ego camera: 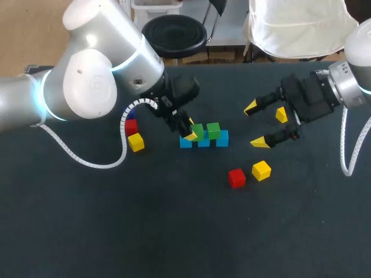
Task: Place the blue cubes, place green cubes on the blue cubes, place the yellow cubes on the green cubes, then place the red cubes on the yellow cubes, and place purple cube on the red cubes.
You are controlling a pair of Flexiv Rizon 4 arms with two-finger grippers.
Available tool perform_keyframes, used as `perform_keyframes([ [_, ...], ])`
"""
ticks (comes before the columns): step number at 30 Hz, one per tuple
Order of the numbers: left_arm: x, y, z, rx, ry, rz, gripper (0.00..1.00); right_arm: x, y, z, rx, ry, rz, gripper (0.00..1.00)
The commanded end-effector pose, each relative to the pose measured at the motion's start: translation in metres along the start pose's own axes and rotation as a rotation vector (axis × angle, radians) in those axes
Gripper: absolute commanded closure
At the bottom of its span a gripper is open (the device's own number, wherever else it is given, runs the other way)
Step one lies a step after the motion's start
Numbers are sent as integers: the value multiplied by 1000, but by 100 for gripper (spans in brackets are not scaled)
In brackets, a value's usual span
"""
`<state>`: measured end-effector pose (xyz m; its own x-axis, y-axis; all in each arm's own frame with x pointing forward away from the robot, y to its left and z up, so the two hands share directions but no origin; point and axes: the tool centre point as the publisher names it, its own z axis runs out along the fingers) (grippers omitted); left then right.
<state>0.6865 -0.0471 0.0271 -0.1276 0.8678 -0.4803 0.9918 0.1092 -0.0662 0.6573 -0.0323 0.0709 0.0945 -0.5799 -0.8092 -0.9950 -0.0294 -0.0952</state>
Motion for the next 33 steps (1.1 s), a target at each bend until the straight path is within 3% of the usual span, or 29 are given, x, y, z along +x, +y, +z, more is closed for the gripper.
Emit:
perform_keyframes([
  [1,1,4,2,11,-3,1,100,0,1,0,2,-2,-1,0],
  [33,4,16,6,18,11,5,100,0,1,0,2,-2,-1,0],
])
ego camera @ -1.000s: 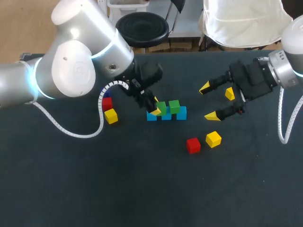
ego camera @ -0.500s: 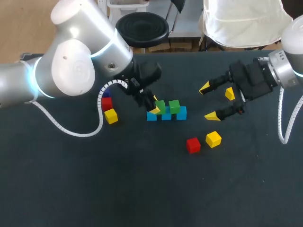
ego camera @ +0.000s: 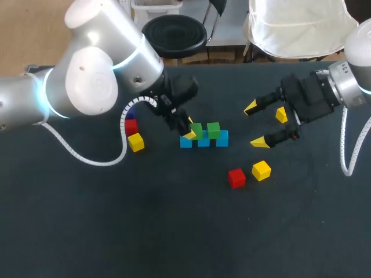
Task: Place the blue cubes, place green cubes on the blue cubes, place the yellow cubes on the green cubes, then place the red cubes on the yellow cubes, and place purple cube on the red cubes.
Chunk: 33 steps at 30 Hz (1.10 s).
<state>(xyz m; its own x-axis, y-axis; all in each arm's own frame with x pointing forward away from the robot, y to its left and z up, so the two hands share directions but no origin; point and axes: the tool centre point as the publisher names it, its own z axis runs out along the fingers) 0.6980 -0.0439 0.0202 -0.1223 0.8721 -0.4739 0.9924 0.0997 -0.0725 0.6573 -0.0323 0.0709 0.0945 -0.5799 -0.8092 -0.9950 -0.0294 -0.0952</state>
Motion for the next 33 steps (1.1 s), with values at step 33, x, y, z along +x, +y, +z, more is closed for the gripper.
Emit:
perform_keyframes([
  [33,2,4,2,8,3,-6,100,0,1,0,2,-2,-1,0],
])
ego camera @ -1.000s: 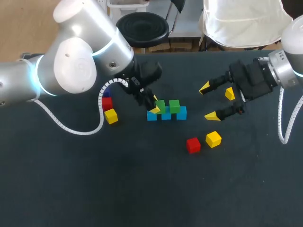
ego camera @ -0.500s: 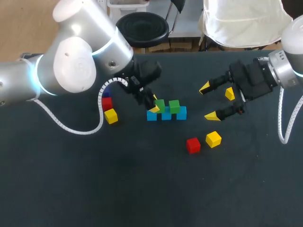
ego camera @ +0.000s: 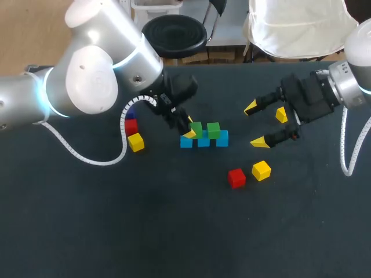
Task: Place the blue cubes, place green cubes on the blue cubes, place the yellow cubes on the green cubes, then place the red cubes on the yellow cubes, and place purple cube on the red cubes.
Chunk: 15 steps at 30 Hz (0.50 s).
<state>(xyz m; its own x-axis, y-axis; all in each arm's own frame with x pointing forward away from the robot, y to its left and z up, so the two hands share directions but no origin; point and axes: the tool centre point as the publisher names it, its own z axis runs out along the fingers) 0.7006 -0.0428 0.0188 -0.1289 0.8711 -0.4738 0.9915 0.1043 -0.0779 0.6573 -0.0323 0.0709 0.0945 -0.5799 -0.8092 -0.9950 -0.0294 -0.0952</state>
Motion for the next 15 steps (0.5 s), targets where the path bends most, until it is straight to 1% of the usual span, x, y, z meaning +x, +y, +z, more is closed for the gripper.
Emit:
perform_keyframes([
  [1,1,1,1,5,4,0,100,0,1,0,2,-2,-1,0],
  [3,1,1,1,6,7,0,100,0,1,0,2,-2,-1,0],
  [4,1,1,1,7,8,-1,90,0,1,0,2,-2,-1,0],
  [6,1,1,1,6,14,-4,56,0,1,0,2,-2,-1,0],
  [7,1,1,1,5,16,-4,36,0,1,0,2,-2,-1,0],
  [8,2,1,1,5,18,-5,20,0,1,0,2,-2,-1,0],
  [10,2,0,1,6,17,-6,0,0,1,0,2,-2,-1,0],
  [15,3,0,-1,8,14,-8,0,0,1,0,2,-2,-1,0],
])
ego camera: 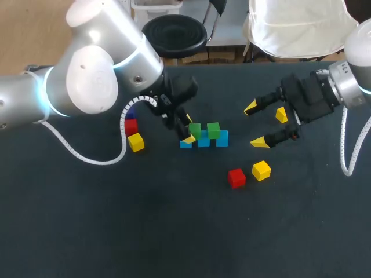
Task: Place the blue cubes, place green cubes on the blue cubes, place the yellow cubes on the green cubes, then place the red cubes on the yellow cubes, and place purple cube on the red cubes.
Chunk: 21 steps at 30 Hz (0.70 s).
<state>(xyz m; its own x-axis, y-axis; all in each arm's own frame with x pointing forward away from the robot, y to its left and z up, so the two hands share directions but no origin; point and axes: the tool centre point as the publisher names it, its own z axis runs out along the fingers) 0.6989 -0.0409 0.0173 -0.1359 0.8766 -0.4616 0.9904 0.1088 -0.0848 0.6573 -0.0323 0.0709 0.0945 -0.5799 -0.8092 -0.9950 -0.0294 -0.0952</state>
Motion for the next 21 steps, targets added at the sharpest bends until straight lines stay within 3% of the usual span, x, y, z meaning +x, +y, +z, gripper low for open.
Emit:
perform_keyframes([
  [1,1,1,-2,4,-1,-2,0,0,1,0,2,-2,-1,0],
  [21,11,-10,-24,-23,-77,22,0,0,1,0,2,-2,-1,0],
])
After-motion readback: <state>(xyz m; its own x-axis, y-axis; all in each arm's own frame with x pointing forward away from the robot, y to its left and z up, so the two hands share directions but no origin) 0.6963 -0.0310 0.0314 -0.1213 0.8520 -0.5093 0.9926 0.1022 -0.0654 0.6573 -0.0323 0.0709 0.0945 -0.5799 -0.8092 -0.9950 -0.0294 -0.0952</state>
